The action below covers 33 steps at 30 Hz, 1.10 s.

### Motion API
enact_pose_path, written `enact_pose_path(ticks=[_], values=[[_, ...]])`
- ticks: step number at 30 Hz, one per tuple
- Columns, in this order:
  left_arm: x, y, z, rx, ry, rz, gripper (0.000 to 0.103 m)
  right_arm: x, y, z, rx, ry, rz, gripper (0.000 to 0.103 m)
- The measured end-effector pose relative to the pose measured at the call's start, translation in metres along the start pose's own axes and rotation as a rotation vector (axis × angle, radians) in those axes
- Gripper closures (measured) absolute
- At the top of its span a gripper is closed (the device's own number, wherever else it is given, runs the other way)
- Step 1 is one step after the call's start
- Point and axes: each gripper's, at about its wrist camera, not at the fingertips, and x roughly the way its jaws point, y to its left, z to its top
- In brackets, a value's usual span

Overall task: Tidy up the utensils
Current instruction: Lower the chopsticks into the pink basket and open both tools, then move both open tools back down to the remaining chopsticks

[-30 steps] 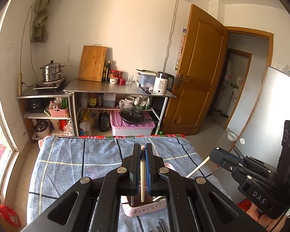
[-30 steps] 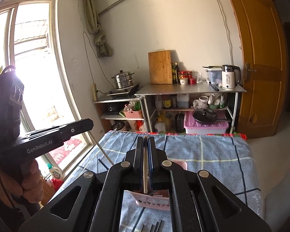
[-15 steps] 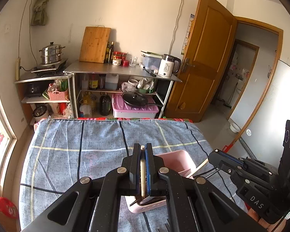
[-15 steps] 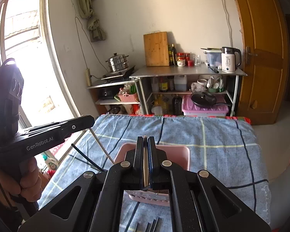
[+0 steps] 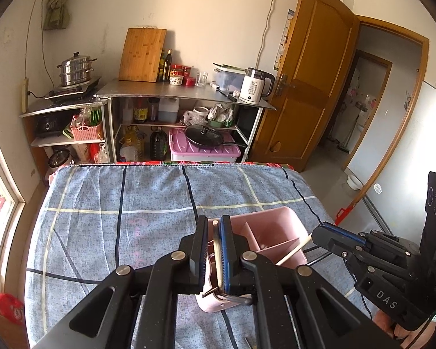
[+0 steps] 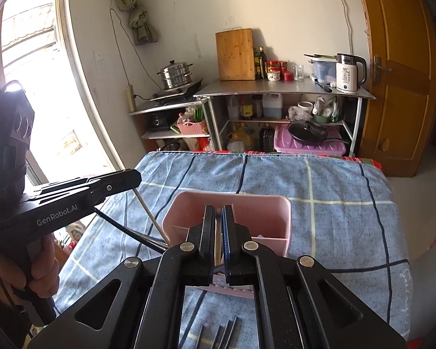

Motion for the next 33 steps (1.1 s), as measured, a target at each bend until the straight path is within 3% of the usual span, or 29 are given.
enact_pose_path(ticks=[5, 14, 23, 33], values=[[-0.013, 0.000, 0.002, 0.001, -0.035, 0.005, 0.086, -0.009, -0.001, 0.002, 0.000, -0.021, 0.007, 0.094], [-0.066, -0.007, -0.012, 0.016, -0.131, 0.019, 0.085, -0.044, -0.002, -0.006, 0.008, -0.070, 0.012, 0.093], [-0.114, -0.021, -0.064, 0.012, -0.178, -0.009, 0.085, -0.084, -0.007, -0.040, 0.038, -0.092, 0.020, 0.093], [-0.121, -0.038, -0.133, 0.008, -0.116, -0.023, 0.085, -0.108, -0.011, -0.086, 0.070, -0.067, 0.019, 0.092]])
